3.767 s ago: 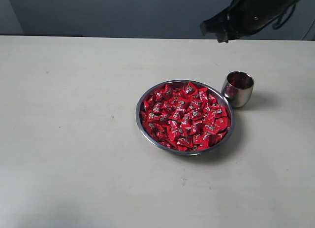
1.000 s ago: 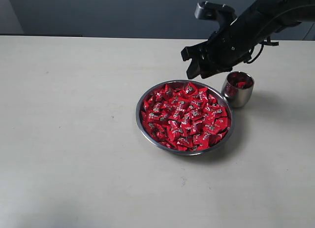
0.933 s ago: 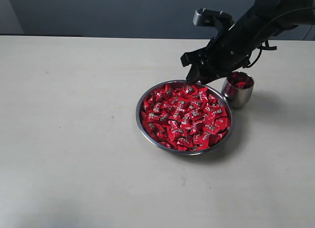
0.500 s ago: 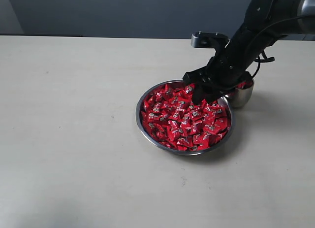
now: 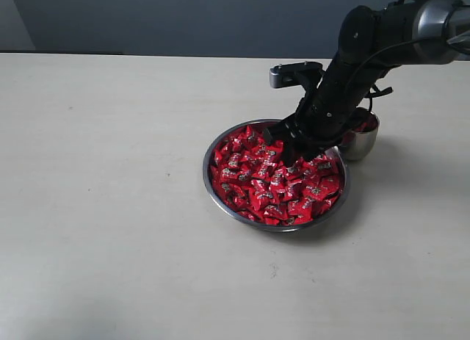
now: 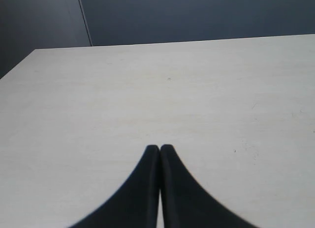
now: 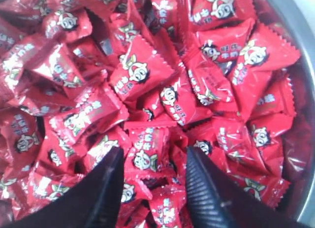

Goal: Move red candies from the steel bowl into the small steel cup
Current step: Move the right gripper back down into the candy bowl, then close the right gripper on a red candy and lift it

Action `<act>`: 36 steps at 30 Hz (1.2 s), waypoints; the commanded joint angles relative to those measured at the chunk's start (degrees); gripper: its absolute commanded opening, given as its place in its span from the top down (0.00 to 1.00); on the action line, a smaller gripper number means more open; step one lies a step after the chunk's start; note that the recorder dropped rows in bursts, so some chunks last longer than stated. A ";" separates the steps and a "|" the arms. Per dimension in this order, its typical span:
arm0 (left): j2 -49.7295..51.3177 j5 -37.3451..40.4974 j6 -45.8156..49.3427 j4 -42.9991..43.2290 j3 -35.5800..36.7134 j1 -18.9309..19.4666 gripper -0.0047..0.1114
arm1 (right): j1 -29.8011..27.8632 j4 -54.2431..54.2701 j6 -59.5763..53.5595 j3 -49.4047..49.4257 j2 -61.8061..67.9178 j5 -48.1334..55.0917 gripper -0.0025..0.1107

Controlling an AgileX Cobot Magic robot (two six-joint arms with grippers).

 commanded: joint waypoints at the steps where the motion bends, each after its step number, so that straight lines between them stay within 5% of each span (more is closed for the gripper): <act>1: -0.27 -0.45 -0.08 0.11 0.26 -0.38 0.96 | -0.10 -0.11 0.49 -0.23 0.05 -0.99 0.62; 21: -0.27 -0.45 -0.08 0.11 0.26 -0.38 0.96 | -0.10 2.60 0.42 -0.23 3.78 -1.07 0.63; 31: -0.27 -0.45 -0.08 0.11 0.26 -0.38 0.96 | -0.10 2.60 0.21 -0.23 3.78 -1.07 0.98; 36: -0.27 -0.45 -0.08 0.11 0.26 -0.38 0.96 | -0.10 2.49 -0.15 -0.23 3.78 -0.83 0.99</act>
